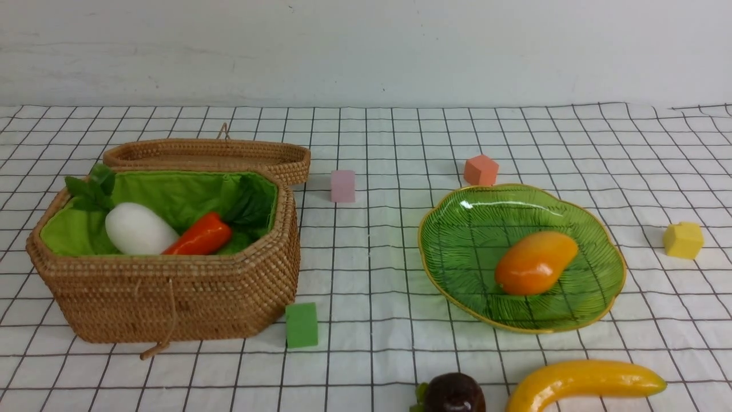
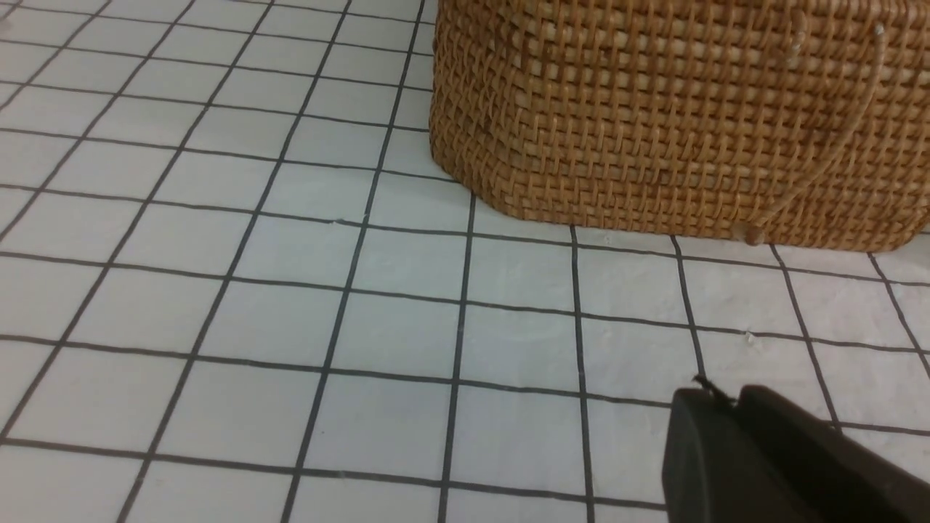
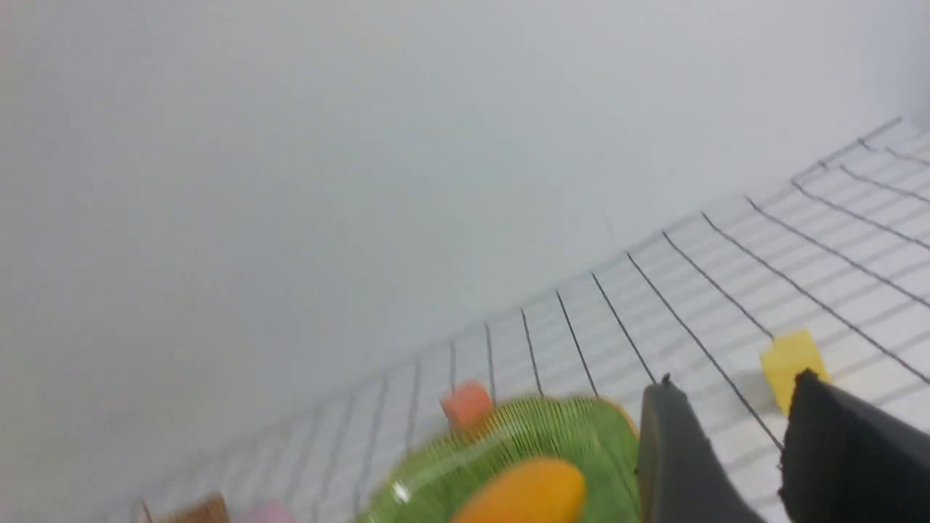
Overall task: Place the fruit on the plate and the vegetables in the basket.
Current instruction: Use the right arm to grab a banana and put it into the right plate
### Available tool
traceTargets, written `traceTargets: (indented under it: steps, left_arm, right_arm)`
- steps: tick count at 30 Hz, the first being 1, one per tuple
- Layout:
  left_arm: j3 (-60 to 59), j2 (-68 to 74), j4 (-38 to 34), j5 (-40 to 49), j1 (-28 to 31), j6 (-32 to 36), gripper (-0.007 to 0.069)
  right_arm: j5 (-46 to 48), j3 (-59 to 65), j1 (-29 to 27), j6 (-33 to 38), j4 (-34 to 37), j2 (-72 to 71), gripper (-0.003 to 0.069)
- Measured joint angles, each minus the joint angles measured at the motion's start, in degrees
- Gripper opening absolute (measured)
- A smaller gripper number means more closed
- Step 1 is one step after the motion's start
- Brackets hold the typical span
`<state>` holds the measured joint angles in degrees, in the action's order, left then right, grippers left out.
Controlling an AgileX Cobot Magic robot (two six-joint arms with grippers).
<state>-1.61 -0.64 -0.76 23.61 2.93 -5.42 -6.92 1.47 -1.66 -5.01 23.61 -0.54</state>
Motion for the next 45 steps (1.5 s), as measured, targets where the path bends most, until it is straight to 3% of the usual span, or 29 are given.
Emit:
traceTargets:
  steps: [3,6,11,14,15,20,30,34,35,38,45]
  left_arm:
    - [0.0,0.0,0.0,0.0,0.0,0.0,0.0047]
    - [0.0,0.0,0.0,0.0,0.0,0.0,0.005]
    - [0.0,0.0,0.0,0.0,0.0,0.0,0.0058]
    - [0.0,0.0,0.0,0.0,0.0,0.0,0.0059]
    - [0.0,0.0,0.0,0.0,0.0,0.0,0.0061]
    - [0.0,0.0,0.0,0.0,0.0,0.0,0.0069]
    - [0.0,0.0,0.0,0.0,0.0,0.0,0.0071]
    - [0.0,0.0,0.0,0.0,0.0,0.0,0.0077]
    - [0.0,0.0,0.0,0.0,0.0,0.0,0.0079]
    - [0.0,0.0,0.0,0.0,0.0,0.0,0.0081]
    - [0.0,0.0,0.0,0.0,0.0,0.0,0.009]
  right_arm:
    - [-5.9,-0.3,0.1,-1.9,2.0,0.0,0.0245]
    - [-4.6,-3.6,0.1,-3.9,2.5,0.0,0.0245]
    - [8.8,-22.7,0.3,-5.3,-2.8,2.6,0.0245]
    - [19.9,-33.6,0.3,-5.4,-7.3,7.9,0.0245]
    - [27.9,-39.3,0.3,-5.4,-10.3,13.1,0.0245]
    - [40.9,-43.6,0.6,-5.8,-13.5,22.5,0.0245]
    - [48.2,-40.9,2.0,-6.0,-0.1,33.8,0.0245]
    - [51.8,-40.8,3.5,2.2,5.9,40.5,0.0245]
    - [53.4,-41.1,4.5,9.1,8.6,43.8,0.0245]
    - [56.4,-42.4,6.5,17.8,13.3,49.3,0.0245]
    - [63.5,-48.2,9.3,16.9,18.0,65.9,0.0246]
